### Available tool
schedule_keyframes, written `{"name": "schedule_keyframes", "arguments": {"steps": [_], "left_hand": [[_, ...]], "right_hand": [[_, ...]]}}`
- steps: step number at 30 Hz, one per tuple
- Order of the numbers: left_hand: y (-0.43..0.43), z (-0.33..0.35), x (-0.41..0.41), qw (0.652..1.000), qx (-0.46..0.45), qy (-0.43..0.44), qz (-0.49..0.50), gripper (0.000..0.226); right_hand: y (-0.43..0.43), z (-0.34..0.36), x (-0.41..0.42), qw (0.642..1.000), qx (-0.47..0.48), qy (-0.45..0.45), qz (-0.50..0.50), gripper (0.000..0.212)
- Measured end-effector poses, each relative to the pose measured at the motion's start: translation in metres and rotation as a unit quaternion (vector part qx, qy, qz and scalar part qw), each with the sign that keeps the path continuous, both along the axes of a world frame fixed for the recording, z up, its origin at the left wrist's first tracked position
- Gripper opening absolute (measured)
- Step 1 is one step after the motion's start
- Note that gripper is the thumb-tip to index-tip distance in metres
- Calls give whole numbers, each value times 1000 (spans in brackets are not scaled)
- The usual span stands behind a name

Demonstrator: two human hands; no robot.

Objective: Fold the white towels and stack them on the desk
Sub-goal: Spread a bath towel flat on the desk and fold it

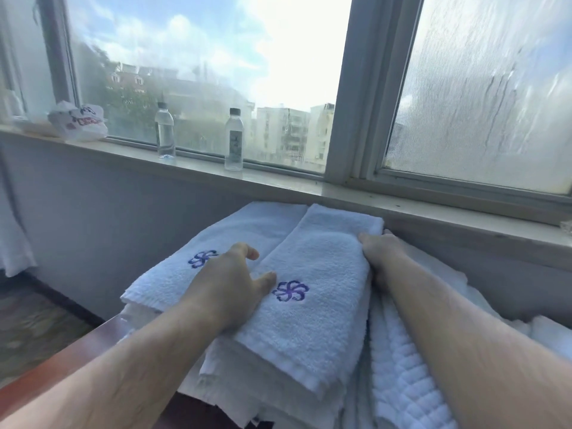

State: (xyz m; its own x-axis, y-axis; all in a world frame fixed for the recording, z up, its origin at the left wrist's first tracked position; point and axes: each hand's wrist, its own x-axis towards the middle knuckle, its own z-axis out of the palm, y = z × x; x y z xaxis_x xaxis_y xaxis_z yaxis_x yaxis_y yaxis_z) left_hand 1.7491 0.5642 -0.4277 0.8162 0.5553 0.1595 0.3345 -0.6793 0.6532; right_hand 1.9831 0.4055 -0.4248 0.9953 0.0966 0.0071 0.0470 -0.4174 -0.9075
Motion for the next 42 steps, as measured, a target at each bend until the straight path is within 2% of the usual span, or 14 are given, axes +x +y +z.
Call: {"name": "schedule_keyframes", "arguments": {"steps": [2,4,6,8,10,12,16,21,26,30,33,37,40,42], "left_hand": [[-2,-1,-2,1000,20,5,1,52],[-6,1,-3,998,62,-24,9,48],[-15,5,-2,994,95,-58,-4,51],[-28,6,0,992,111,-50,-42,68],[-40,3,0,990,113,-22,-78,80],[-44,-6,1,988,122,-8,-97,82],[-39,-29,1,991,102,10,-88,115],[-41,-42,5,994,83,-18,-67,129],[-34,-37,5,994,52,23,-90,127],[-36,-29,-4,990,66,62,-104,118],[-38,-37,-27,987,98,59,-110,109],[-52,-52,-80,981,151,36,-118,98],[-66,-47,-111,982,150,11,-117,85],[-80,-41,-127,980,158,-14,-123,75]], "right_hand": [[-1,1,-6,999,-4,-18,-30,47],[-2,8,-13,988,-57,-120,-80,50],[3,19,-23,960,-128,-244,-55,39],[11,29,-27,932,-198,-304,14,34],[17,35,-24,919,-251,-295,76,40],[21,33,-15,912,-287,-256,145,53],[30,9,6,881,-369,-208,211,63],[36,0,20,883,-373,-187,213,64],[37,2,8,881,-389,-176,204,60],[21,6,-30,895,-357,-183,196,57],[2,5,-73,911,-309,-154,226,57],[-31,-10,-128,912,-272,-186,246,56],[-61,-8,-165,927,-219,-187,241,30],[-83,-5,-188,931,-189,-193,246,23]]}}
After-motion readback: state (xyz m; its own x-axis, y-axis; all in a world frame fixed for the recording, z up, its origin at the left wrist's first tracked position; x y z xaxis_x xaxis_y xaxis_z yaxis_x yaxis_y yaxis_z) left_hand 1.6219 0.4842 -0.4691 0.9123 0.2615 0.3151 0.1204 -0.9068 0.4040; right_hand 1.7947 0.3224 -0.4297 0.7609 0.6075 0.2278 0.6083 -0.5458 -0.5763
